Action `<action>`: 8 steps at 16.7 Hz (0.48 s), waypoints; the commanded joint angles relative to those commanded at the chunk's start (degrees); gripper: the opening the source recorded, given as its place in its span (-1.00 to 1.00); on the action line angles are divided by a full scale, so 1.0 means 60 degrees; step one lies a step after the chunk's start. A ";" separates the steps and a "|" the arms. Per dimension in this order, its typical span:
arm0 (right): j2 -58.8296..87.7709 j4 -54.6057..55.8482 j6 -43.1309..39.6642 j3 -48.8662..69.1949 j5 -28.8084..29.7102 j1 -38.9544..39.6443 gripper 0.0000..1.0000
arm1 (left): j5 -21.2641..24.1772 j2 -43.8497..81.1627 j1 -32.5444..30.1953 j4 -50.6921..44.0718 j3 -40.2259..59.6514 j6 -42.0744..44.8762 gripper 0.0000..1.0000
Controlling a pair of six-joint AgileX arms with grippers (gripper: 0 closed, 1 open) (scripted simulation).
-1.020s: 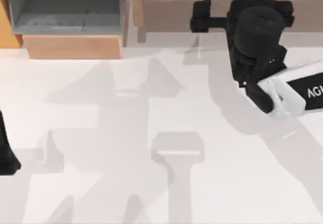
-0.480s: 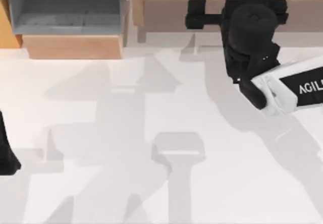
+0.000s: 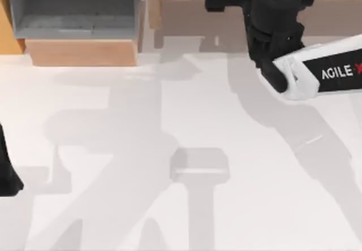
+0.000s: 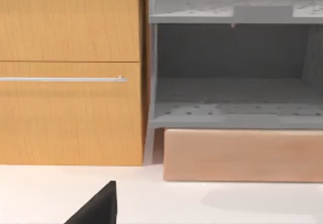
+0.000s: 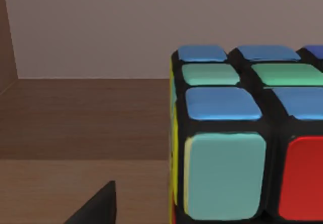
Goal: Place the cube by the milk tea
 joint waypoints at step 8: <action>0.0038 -0.0026 0.0000 0.0059 -0.0015 -0.0016 0.40 | 0.0000 0.0000 0.0000 0.0000 0.0000 0.0000 1.00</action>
